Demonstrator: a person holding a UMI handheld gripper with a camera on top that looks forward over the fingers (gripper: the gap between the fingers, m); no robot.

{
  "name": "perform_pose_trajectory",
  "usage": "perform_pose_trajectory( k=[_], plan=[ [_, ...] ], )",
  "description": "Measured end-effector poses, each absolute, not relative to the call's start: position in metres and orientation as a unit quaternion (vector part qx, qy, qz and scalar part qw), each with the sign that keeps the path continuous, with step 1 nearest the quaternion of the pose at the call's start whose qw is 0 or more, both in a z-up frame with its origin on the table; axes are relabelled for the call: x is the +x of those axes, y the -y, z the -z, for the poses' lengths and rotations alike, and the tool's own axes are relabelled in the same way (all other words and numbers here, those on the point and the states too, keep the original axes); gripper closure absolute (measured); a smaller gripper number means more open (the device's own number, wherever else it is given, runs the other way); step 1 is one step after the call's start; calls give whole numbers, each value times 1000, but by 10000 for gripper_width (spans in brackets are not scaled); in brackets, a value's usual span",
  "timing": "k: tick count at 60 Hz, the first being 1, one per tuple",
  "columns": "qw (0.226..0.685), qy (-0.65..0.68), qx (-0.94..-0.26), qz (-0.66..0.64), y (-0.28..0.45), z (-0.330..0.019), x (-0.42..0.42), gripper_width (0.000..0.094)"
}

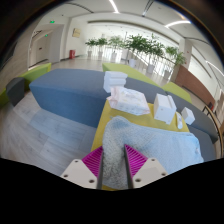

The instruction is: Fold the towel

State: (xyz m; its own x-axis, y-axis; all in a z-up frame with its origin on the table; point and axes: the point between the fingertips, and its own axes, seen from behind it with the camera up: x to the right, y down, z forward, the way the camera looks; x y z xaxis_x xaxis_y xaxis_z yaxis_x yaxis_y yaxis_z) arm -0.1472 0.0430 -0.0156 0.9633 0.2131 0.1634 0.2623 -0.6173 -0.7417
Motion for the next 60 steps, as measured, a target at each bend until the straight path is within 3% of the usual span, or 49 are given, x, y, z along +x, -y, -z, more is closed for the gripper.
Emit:
perform_pose_trajectory(
  k=[2,3,5,12,22,33,39,50,54,57,58,60],
  plan=[
    [420,125,-898,33,-45,16,-141,621],
    [422,122,-898,37,-45,15,-137,746],
    [425,117,-897,41,-50,14,-132,833],
    [436,112,-893,23,-51,8,-131,921],
    [490,126,-862,24,-57,-51,-109,927],
    [518,59,-851,62,-69,-110,16,926],
    [497,27,-863,84,-68,-99,84,917],
    [440,-16,-895,67,-59,-37,148,898],
    [437,-20,-897,62,-56,-31,156,766],
    [442,-25,-894,74,-54,-35,165,556],
    [445,-26,-891,82,-53,-38,171,435],
    [453,-25,-886,101,-52,-45,180,278]
  ],
)
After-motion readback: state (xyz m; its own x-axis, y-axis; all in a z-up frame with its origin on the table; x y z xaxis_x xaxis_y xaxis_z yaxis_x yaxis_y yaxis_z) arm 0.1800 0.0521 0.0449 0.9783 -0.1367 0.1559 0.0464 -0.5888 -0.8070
